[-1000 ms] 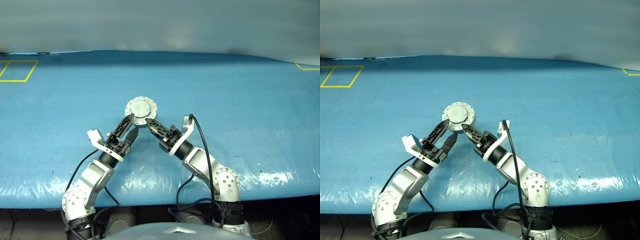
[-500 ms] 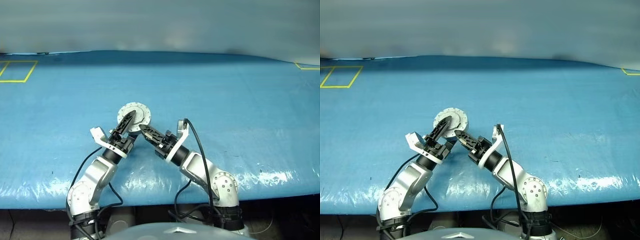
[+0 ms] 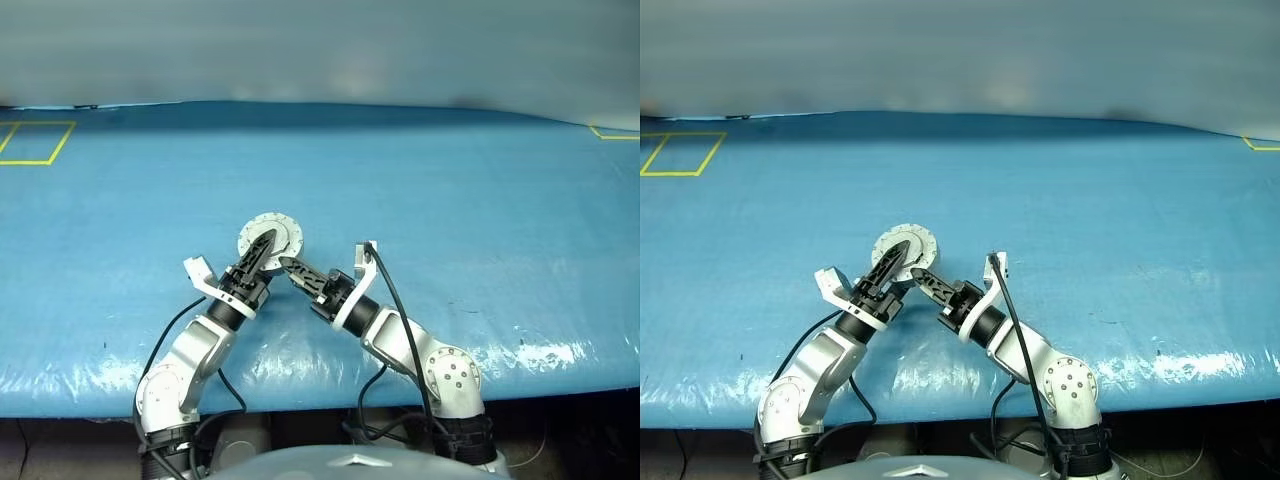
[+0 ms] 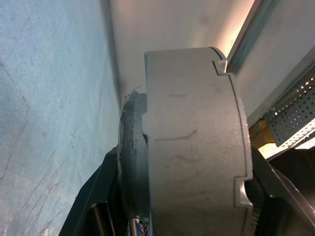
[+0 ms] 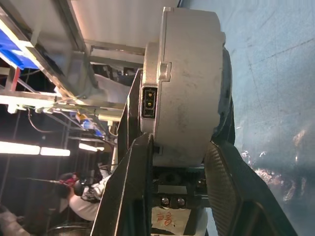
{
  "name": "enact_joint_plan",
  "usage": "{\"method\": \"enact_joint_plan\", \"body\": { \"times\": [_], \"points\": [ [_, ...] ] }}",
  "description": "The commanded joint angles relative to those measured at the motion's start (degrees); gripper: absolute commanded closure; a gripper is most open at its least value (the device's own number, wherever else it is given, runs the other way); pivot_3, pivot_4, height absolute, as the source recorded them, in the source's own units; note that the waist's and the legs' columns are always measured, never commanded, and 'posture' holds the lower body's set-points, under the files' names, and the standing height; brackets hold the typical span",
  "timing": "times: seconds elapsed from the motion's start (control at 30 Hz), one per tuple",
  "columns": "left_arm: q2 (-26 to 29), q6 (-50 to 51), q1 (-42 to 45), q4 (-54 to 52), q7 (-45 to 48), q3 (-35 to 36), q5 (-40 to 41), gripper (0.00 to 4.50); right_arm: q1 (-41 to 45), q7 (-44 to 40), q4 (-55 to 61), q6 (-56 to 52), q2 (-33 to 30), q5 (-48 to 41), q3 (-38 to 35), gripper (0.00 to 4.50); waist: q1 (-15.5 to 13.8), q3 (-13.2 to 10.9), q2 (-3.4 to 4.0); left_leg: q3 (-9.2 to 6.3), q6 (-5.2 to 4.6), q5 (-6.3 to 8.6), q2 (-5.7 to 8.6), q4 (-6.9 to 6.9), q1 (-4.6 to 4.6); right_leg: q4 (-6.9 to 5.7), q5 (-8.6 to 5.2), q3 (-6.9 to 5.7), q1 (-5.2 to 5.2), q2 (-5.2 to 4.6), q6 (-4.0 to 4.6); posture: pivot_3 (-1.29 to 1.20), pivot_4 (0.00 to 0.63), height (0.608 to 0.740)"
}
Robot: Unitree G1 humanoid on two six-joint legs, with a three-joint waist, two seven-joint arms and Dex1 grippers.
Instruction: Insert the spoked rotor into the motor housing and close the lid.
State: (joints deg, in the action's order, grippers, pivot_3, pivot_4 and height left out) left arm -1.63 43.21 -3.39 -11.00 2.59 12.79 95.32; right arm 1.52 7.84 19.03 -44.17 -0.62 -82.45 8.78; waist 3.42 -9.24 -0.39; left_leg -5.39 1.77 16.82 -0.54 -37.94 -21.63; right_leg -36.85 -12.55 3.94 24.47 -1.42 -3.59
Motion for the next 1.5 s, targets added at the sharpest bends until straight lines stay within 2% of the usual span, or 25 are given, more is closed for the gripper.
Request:
{"method": "enact_joint_plan", "body": {
  "times": [0.03,0.23,0.33,0.4,0.5,0.7,0.83,1.03,1.23,1.4,1.5],
  "points": [
    [0.91,-1.28,1.61,-0.06,0.18,0.63,-1.01,2.06,1.67,-3.78,4.47,1.08,-5.21,12.71,2.66,3.02,-0.04,0.0,0.0,0.0,0.0,0.0,0.0,0.0,0.0,0.0,0.0,0.0,0.0,0.0,0.0,0.0,0.15,0.74],
    [2.86,-3.74,8.22,5.15,0.69,2.64,-5.09,2.06,1.02,-9.84,8.7,5.17,-10.2,27.64,7.74,1.0,-0.48,0.03,-0.03,-0.04,0.08,-0.06,0.04,-0.07,0.02,-0.02,0.04,-0.01,-0.02,0.01,-0.07,0.0,0.15,0.74],
    [3.82,-4.87,13.22,9.65,1.21,4.21,-7.31,2.06,0.5,-13.16,10.34,8.56,-13.92,38.3,11.53,0.02,-0.86,0.04,-0.04,-0.04,0.09,-0.07,0.05,-0.07,0.01,-0.03,0.05,-0.01,-0.02,0.0,-0.07,0.0,0.15,0.74],
    [4.4,-5.48,16.75,13.33,1.35,5.28,-8.88,2.06,0.17,-16.21,10.64,12.06,-16.98,45.98,15.01,0.0,-1.22,0.05,-0.05,-0.04,0.1,-0.07,0.08,-0.14,0.01,0.03,0.1,-0.01,-0.08,-0.02,-0.14,0.0,0.15,0.74],
    [5.32,-5.81,21.28,18.32,2.38,6.25,-11.63,2.06,-1.32,-19.13,9.96,17.48,-17.29,51.69,16.29,0.0,-1.26,0.06,-0.07,-0.03,0.29,-0.18,0.13,-0.16,0.01,0.05,0.12,0.0,-0.09,-0.04,-0.18,0.0,0.15,0.74],
    [7.0,-11.18,32.72,31.73,5.82,8.79,-21.08,2.06,-3.47,-17.84,8.07,19.7,-14.72,58.88,15.03,0.0,-1.4,0.01,-0.17,-0.04,0.33,-0.2,0.14,-0.17,0.0,0.03,0.14,0.01,-0.08,-0.04,-0.16,0.0,0.15,0.74],
    [8.74,-15.67,43.47,46.06,8.75,10.83,-27.75,2.06,-4.58,-17.21,7.7,20.79,-13.63,63.13,14.34,0.0,-1.42,-0.05,-0.27,-0.04,0.32,-0.21,0.15,-0.17,-0.01,0.02,0.17,-0.01,-0.08,-0.04,-0.14,0.0,0.15,0.74],
    [10.4,-21.51,54.24,64.25,11.59,13.92,-35.97,2.06,-6.07,-16.14,6.24,25.79,-11.94,70.03,13.51,0.0,-1.2,-0.06,-0.28,-0.04,0.3,-0.2,0.16,-0.08,-0.02,0.07,0.17,-0.02,-0.06,-0.06,-0.14,0.0,0.15,0.74],
    [11.31,-26.72,60.3,75.61,10.95,15.95,-42.93,2.06,-7.19,-16.73,3.55,32.84,-11.73,76.06,13.41,0.0,-1.1,-0.12,-0.37,-0.04,0.28,-0.19,0.17,0.0,-0.02,0.04,0.17,-0.02,0.01,-0.08,-0.14,0.0,0.15,0.74],
    [11.54,-28.0,62.17,79.83,8.5,17.99,-46.42,2.06,-8.77,-17.15,1.36,36.07,-10.65,77.81,12.45,0.0,-1.05,-0.13,-0.4,-0.04,0.3,-0.2,0.16,-0.06,-0.02,-0.02,0.18,-0.02,-0.01,-0.08,-0.15,0.0,0.15,0.74],
    [11.82,-27.21,61.82,80.56,7.21,19.28,-47.51,1.1,-9.51,-17.39,0.57,36.63,-10.21,78.82,12.17,0.0,-1.0,-0.13,-0.4,-0.04,0.3,-0.2,0.16,-0.11,-0.01,-0.05,0.19,-0.02,-0.02,-0.08,-0.16,0.0,0.15,0.74]
  ]
}}
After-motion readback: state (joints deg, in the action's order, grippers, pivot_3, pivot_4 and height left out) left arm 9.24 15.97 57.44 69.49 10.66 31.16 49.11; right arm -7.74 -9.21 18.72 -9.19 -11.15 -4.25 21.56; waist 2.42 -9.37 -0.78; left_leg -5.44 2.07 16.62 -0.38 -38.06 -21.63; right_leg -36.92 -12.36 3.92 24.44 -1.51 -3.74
